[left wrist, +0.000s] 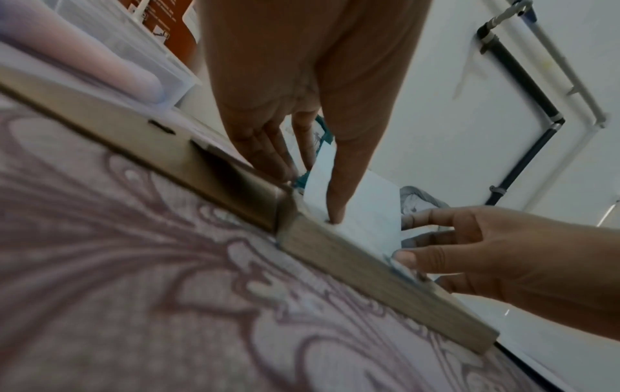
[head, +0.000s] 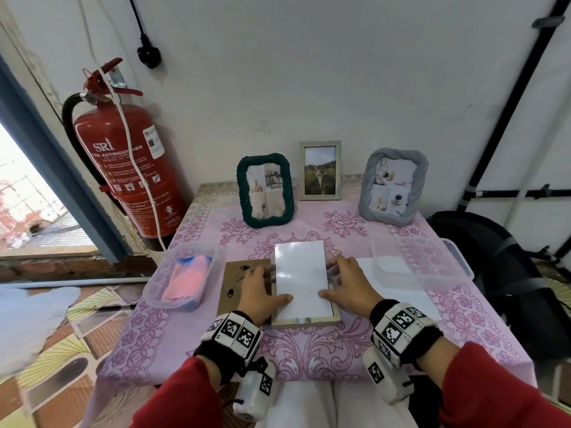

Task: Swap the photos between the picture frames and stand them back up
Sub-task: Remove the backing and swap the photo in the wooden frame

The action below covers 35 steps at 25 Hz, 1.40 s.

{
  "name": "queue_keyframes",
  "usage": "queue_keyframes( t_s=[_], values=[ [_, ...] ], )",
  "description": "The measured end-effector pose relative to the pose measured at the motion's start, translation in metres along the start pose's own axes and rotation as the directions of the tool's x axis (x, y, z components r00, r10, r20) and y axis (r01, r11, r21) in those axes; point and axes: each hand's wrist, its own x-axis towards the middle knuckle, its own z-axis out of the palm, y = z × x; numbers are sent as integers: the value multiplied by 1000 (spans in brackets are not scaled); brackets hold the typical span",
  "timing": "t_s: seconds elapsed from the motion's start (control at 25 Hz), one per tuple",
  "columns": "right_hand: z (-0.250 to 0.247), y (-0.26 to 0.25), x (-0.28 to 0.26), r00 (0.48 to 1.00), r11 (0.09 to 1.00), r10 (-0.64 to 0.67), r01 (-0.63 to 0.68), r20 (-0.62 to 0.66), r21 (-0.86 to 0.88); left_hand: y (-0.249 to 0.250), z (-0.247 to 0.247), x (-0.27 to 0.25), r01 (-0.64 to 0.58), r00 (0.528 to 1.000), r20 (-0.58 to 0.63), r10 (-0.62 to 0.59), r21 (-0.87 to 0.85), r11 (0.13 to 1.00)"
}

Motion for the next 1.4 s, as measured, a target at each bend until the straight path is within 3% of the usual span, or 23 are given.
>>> queue_keyframes(
  t_s=[0.48, 0.64, 0.76, 0.88, 1.04, 1.28, 1.4],
  values=[
    [0, 13, 5, 996, 999, -16, 12, 83, 42, -11, 0, 2, -30, 998, 57, 23, 125, 992],
    [0, 13, 3, 993, 999, -23, 18, 112, 45, -12, -3, 2, -30, 997, 77, 27, 42, 999],
    [-3, 13, 2, 991, 998, -20, 13, 134, 56, -14, -13, 0, -20, 999, -49, 15, -103, 994],
    [-5, 12, 1, 986, 998, -1, -10, 167, 68, -22, -33, 2, -1, 979, -206, 9, 38, 999],
    [-11, 11, 1, 975, 970, 51, -99, 216, 222, -30, -43, -4, 174, 979, -156, -129, 320, 931],
    [-14, 14, 0, 967, 973, 51, -104, 251, 204, -25, -42, -2, 160, 974, -181, -135, 130, 979],
    [-14, 15, -1, 968, 976, 46, -95, 245, 195, -17, -47, -3, 103, 969, -240, -59, 174, 979]
  ],
)
